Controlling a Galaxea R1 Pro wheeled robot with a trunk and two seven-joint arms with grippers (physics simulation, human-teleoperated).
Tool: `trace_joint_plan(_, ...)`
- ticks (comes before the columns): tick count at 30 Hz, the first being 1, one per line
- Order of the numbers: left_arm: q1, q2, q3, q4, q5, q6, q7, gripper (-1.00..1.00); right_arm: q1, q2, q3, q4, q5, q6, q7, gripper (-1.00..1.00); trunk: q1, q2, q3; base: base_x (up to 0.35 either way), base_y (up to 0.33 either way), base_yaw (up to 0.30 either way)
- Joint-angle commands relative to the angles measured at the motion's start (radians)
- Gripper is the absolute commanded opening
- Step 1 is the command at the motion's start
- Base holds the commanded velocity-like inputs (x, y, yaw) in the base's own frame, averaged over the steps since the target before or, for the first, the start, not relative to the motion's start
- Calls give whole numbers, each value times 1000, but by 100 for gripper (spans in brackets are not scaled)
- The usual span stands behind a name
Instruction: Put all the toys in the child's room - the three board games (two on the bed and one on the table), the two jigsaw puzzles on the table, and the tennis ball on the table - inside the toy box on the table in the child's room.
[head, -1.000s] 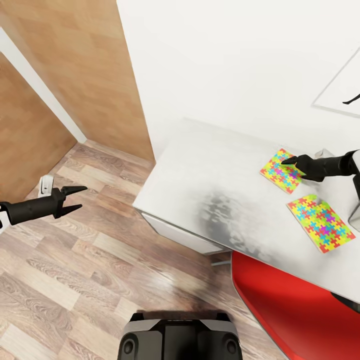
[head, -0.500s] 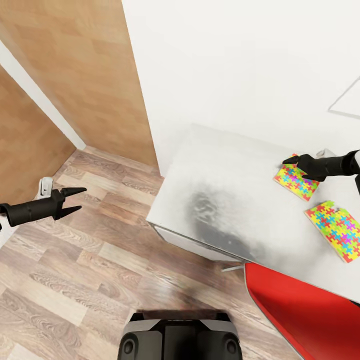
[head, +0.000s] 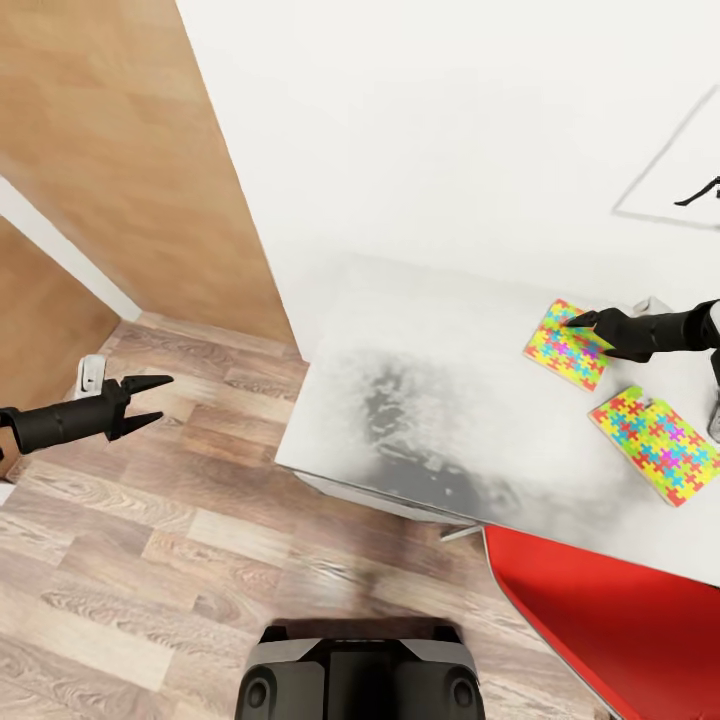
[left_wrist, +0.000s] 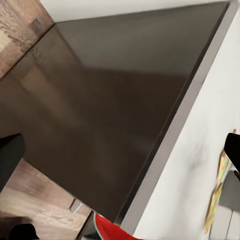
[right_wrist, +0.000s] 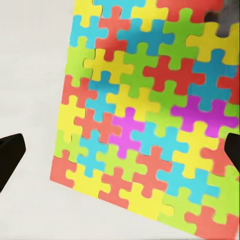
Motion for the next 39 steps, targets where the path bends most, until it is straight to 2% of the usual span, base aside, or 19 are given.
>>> trace_joint_plan(1, 0, 0, 1, -1, 10, 4, 9, 100, -1, -1, 4, 0, -10, 1, -10, 100, 1, -2, -1, 20, 29, -125)
trace_joint_plan(14, 0, 0, -2, -1, 9, 4, 11, 100, -6, -4, 4, -1, -8, 1, -10, 100, 1, -2, -1, 8, 11, -89)
trace_joint_plan(25, 3, -2, -3, -1, 9, 4, 11, 100, -9, -28, 5, -2, -9, 1, -9, 100, 1, -2, -1, 2, 2, -203)
trace_joint_plan(39, 7, -2, -3, -3, 9, 4, 9, 100, -1, -24, 10, -5, -11, 1, -8, 100, 1, -2, -1, 118, 0, -71)
